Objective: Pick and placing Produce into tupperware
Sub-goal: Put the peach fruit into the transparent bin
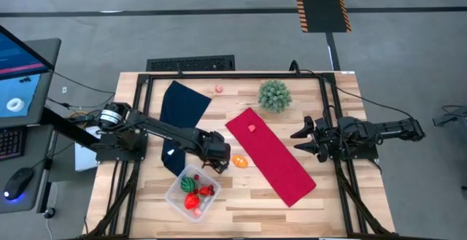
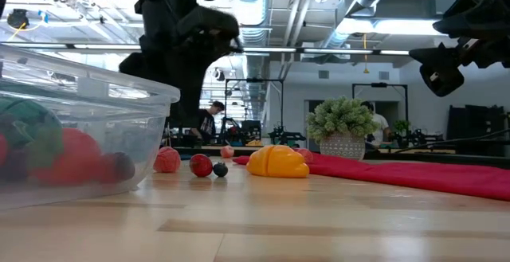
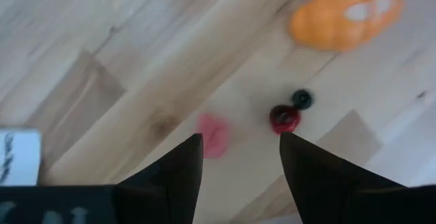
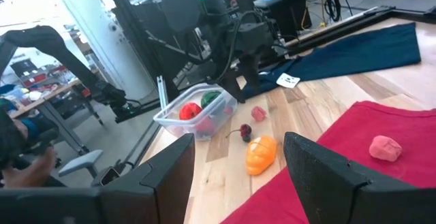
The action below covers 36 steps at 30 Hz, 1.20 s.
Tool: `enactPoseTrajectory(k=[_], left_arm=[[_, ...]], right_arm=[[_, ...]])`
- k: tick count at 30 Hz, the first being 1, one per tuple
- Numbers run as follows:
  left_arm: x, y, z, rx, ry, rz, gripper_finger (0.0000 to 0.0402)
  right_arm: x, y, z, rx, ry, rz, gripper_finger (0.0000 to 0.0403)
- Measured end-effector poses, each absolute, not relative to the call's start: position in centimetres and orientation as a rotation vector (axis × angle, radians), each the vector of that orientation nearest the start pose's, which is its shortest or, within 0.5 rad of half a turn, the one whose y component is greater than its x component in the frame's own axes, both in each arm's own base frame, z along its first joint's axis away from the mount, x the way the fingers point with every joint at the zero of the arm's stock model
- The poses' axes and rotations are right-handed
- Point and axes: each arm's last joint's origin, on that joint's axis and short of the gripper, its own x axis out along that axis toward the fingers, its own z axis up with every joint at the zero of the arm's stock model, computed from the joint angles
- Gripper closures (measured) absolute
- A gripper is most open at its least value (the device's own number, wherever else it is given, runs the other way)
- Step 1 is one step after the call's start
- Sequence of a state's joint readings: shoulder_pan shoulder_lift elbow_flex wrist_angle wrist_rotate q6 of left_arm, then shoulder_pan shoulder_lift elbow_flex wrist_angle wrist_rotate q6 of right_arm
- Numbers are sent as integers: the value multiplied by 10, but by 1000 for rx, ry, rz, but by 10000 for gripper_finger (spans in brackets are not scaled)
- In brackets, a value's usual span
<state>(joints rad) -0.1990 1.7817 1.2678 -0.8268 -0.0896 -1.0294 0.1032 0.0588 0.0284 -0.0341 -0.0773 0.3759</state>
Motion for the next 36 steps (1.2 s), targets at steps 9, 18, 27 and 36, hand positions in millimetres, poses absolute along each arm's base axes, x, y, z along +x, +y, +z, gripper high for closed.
enactPoseTrajectory(k=[9,18,27,36], left_arm=[[329,-45,202,-764,1346,633,183],[336,-33,199,-844,1375,604,123],[339,-26,183,-838,1445,613,116],[343,-27,178,-822,1448,585,116]], right_arm=[[99,13,165,374,98,167,154],[99,12,165,374,98,166,154],[99,13,165,374,96,167,154],[99,12,165,373,98,167,154]])
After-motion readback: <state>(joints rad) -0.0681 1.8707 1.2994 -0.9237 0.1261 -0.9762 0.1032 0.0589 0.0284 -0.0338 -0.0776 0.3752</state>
